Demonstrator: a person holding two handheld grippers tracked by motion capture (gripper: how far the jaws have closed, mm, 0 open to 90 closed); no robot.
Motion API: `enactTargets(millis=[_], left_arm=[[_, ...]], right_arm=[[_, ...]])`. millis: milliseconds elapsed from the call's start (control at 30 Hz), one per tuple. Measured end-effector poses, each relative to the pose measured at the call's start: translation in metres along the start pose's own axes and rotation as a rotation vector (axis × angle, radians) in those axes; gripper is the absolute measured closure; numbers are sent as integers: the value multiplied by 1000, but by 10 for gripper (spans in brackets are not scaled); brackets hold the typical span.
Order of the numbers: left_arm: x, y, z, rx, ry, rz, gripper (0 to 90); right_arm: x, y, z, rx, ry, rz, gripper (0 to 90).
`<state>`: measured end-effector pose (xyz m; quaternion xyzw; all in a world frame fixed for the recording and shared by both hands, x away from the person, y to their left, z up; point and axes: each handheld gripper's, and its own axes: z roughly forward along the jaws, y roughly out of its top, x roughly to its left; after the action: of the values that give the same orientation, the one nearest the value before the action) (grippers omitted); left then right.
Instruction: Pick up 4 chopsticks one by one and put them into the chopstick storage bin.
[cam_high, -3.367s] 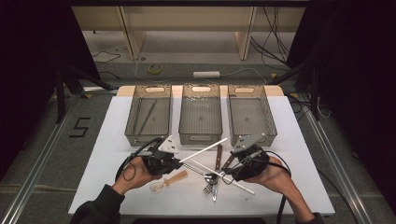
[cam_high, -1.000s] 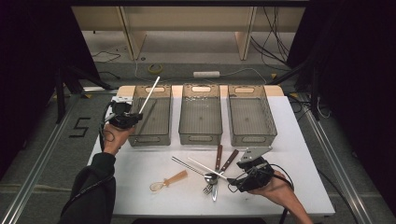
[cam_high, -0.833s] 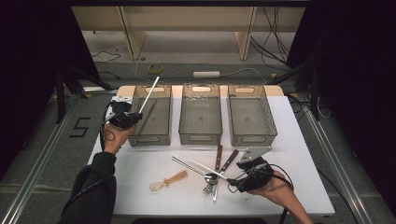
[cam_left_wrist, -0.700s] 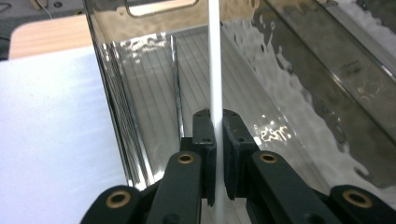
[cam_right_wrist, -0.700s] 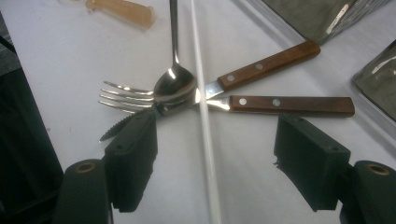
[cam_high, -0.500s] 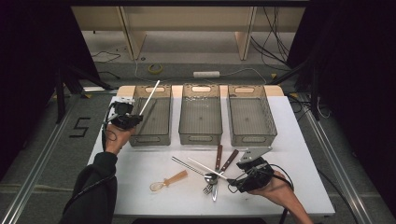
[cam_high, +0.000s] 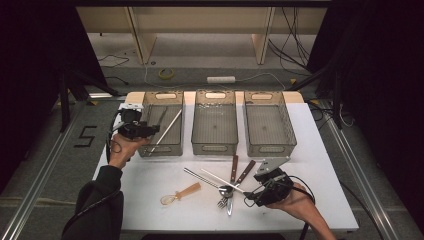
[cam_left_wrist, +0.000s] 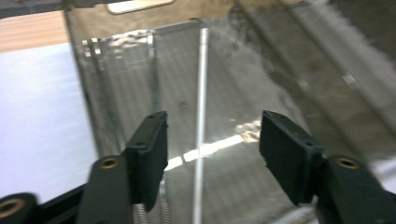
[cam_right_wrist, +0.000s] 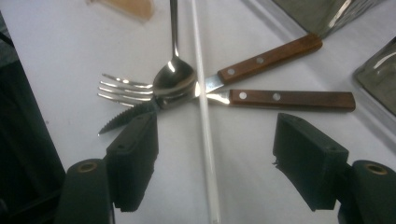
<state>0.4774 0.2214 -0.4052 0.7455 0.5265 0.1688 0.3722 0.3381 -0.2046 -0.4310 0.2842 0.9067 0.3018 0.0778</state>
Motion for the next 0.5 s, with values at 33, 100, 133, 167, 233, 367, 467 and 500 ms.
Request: enactTargets(millis=[33,100,133,167,233,367,467,500], left_arm=[[-3,-1,-2,-4,-11,5,365],[-9,-3,-8,-10,-28,28,334],[-12,-3,-10,-13,-38,38,318],[-15,-4,-13,-13,-48,47,304],[-21,-7,-16,-16,-70,66,283],[-34,-11,-23,-26,-101,97,249],[-43,-17,-25,-30,-127,125,230],[-45,-19,-25,-31,-130,133,225]], right_arm=[[0,0,1,14,0,-6,333],[1,1,2,43,-1,-15,344],[1,1,2,55,-2,-20,352],[2,2,3,68,0,-21,359],[2,2,4,91,-2,-27,381],[1,4,8,137,-7,-27,430],[1,5,12,164,1,-22,465],[1,5,13,177,5,-20,476]])
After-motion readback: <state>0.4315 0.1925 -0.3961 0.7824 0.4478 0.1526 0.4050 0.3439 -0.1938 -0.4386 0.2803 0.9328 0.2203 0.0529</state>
